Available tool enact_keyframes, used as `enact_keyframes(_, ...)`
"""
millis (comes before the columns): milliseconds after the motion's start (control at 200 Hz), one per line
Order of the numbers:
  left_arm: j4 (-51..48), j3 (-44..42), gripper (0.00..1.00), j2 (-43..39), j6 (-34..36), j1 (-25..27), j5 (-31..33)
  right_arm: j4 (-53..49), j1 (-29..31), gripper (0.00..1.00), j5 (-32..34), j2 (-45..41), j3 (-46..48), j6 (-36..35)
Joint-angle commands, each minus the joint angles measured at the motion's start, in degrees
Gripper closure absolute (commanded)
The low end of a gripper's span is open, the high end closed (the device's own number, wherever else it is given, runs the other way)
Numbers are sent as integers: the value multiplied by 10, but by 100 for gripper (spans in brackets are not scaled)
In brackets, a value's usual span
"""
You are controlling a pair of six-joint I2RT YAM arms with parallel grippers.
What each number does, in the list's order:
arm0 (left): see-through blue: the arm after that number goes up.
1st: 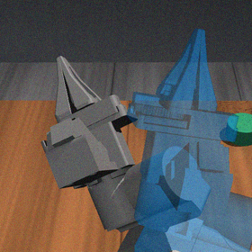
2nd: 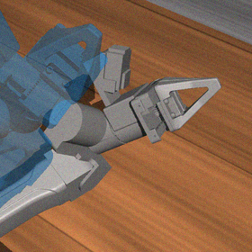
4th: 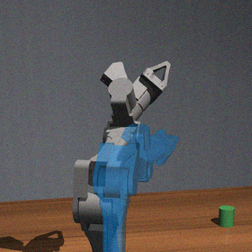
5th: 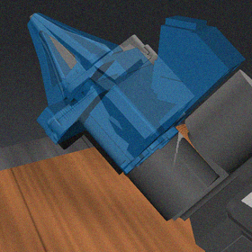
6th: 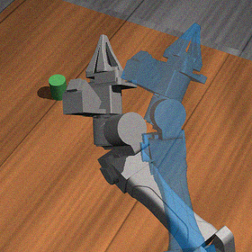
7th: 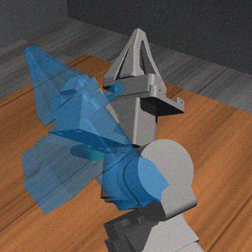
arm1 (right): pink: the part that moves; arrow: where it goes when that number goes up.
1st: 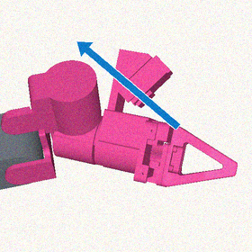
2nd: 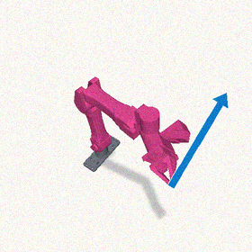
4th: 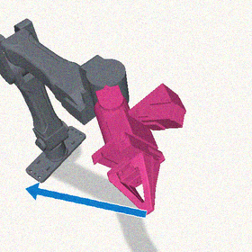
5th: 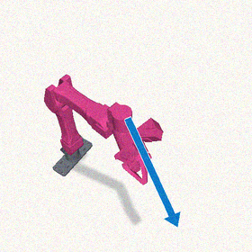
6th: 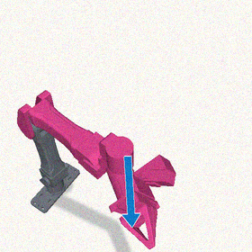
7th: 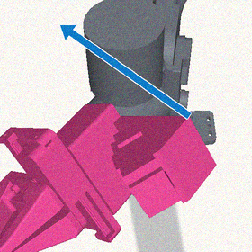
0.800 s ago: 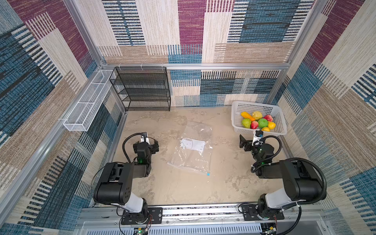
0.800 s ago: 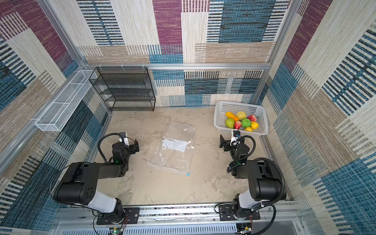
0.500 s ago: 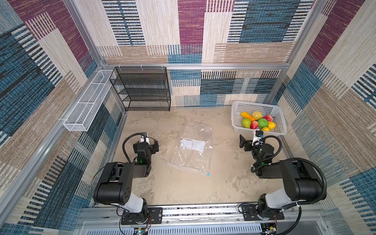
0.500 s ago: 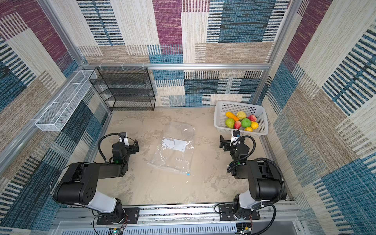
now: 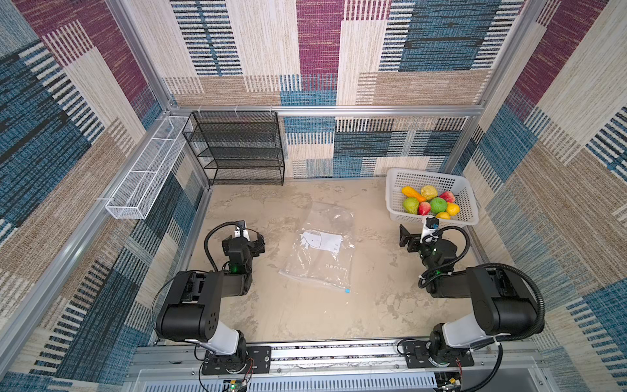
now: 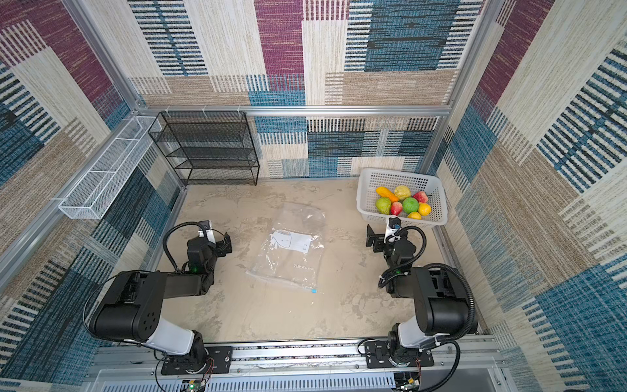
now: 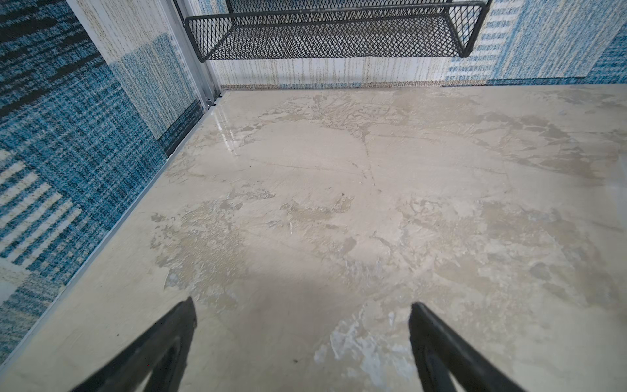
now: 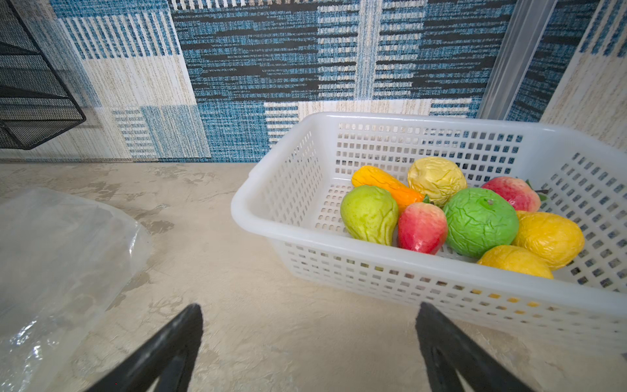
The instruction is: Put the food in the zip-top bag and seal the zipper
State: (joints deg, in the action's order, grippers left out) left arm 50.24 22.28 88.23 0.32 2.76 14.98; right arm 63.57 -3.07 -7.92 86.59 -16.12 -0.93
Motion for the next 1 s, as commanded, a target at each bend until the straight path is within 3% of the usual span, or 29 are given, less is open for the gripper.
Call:
enact_keyframes(0, 6, 2, 0, 0, -1, 0, 2, 12, 1, 1, -1, -1, -3, 1)
enact_keyframes(155, 6, 2, 0, 0, 0, 0, 2, 14, 1, 1, -2, -5, 0, 0)
enact_keyframes(275, 6, 3, 0, 0, -1, 0, 3, -108, 5, 1, -5, -35, -54, -2)
enact_keyframes(366, 5, 2, 0, 0, -1, 0, 2, -138, 11, 1, 16, -64, -61, 2)
enact_keyframes(606, -3, 6, 0, 0, -3, -5, -10, -279, 19, 1, 45, -154, -104, 75)
enact_keyframes(841, -11, 10, 0, 0, -5, -12, -23, -453, 75, 1, -31, -161, -192, 177)
enact_keyframes(992, -20, 10, 1, -17, -4, -6, -5, -506, 108, 11, -142, -132, -213, 216)
